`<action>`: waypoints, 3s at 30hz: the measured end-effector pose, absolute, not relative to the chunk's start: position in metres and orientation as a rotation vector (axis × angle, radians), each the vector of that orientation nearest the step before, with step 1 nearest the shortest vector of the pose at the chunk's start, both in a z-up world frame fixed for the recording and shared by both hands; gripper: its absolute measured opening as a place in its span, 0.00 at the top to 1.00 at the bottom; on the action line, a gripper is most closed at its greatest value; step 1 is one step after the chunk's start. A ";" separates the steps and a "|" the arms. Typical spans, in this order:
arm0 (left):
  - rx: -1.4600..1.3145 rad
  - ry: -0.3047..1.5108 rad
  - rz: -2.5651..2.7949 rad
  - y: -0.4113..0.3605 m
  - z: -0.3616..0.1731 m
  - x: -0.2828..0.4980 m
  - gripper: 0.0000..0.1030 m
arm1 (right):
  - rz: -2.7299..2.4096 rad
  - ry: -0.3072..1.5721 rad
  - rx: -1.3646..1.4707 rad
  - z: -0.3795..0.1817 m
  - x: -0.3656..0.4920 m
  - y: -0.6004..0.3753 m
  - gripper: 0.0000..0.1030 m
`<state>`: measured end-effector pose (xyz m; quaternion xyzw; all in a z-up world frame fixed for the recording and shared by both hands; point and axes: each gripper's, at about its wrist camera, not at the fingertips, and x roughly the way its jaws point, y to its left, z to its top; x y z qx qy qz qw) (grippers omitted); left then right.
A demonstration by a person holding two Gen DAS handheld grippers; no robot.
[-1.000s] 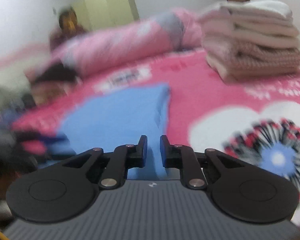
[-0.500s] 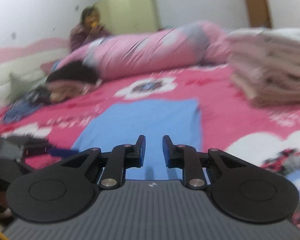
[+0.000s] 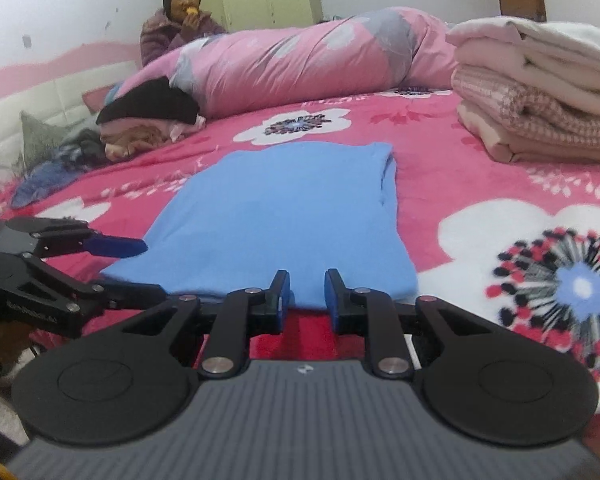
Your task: Fold clothes
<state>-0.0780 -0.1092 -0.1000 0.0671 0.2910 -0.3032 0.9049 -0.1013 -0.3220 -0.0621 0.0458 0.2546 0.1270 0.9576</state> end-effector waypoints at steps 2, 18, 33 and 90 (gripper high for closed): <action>0.128 0.586 -0.614 -0.104 -0.096 -0.081 0.25 | 0.254 0.499 0.077 -0.053 -0.100 -0.322 0.81; 0.075 0.547 -0.505 -0.084 -0.083 -0.071 0.26 | 0.430 0.445 0.117 -0.056 -0.051 -0.279 0.80; 0.031 0.552 -0.390 -0.054 -0.075 -0.045 0.26 | 0.706 0.472 0.009 -0.049 -0.054 -0.248 0.79; 0.121 0.639 -0.633 -0.122 -0.103 0.041 0.24 | 0.499 0.535 0.044 -0.058 0.127 -0.340 0.76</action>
